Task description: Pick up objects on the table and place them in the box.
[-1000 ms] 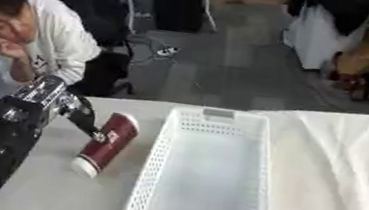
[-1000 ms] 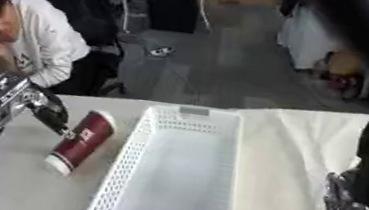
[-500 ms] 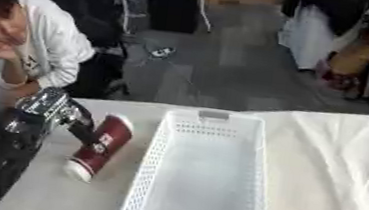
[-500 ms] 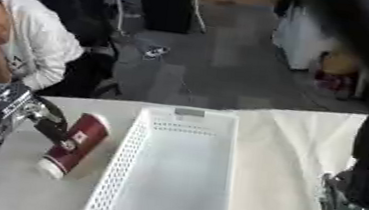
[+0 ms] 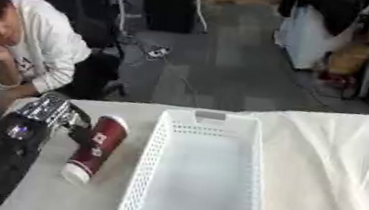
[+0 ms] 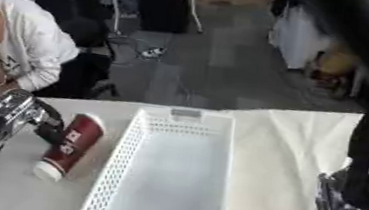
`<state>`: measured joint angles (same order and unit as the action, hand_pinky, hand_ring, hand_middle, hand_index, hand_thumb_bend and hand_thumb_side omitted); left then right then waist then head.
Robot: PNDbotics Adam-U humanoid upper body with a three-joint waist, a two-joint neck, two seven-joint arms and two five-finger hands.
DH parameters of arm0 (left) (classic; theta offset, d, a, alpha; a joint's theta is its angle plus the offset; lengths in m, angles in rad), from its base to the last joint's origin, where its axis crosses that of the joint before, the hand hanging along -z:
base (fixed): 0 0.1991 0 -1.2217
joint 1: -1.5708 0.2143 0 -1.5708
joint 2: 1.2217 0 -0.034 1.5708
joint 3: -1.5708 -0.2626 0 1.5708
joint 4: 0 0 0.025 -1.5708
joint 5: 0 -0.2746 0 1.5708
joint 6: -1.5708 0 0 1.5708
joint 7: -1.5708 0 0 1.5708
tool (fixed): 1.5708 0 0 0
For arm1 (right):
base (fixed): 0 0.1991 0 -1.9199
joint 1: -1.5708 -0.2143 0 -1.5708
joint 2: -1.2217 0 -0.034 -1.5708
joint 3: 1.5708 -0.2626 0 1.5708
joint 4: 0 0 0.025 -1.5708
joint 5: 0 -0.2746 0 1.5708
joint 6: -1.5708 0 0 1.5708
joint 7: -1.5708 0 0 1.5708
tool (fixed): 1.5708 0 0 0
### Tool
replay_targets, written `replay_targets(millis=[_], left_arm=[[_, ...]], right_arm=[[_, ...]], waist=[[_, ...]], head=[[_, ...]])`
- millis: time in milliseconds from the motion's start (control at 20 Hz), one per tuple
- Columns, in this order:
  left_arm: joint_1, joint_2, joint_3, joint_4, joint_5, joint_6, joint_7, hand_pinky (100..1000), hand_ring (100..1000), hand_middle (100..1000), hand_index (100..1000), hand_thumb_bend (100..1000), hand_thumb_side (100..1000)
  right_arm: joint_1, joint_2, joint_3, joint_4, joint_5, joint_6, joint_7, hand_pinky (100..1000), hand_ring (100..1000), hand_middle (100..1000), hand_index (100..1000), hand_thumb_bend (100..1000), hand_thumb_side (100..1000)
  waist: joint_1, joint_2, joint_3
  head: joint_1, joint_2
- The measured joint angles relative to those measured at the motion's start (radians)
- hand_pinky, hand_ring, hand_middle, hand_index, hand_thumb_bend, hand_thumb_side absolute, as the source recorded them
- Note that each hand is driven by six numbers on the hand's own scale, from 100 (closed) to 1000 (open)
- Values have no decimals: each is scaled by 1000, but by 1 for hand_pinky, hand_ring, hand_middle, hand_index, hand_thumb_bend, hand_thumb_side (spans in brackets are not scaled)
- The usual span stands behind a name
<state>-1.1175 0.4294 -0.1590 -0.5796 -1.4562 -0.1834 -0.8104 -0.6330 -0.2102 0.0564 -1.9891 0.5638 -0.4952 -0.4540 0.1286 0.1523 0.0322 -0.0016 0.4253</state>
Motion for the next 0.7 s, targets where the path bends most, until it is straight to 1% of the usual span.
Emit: replay_targets(millis=[100,300,500,700], left_arm=[[5,-12,1,7,-14,5,6,869,910,939,909,816,1000],[7,-14,9,20,-40,17,17,874,907,935,899,810,1000],[7,-14,20,36,-65,27,29,874,907,936,901,811,1000],[16,-21,30,50,-82,35,39,874,908,936,901,815,1000]], right_arm=[[-2,0,0,0,-3,-2,1,469,575,598,647,100,1000],[-3,0,0,0,-7,-3,1,469,574,597,647,100,1000],[-6,0,0,0,-7,-3,2,469,574,597,647,100,1000],[-6,0,0,0,-8,-4,4,469,574,597,647,100,1000]], waist=[[0,1,0],[0,5,-1],[0,5,0],[0,5,0]], head=[[0,0],[0,2],[0,20],[0,27]])
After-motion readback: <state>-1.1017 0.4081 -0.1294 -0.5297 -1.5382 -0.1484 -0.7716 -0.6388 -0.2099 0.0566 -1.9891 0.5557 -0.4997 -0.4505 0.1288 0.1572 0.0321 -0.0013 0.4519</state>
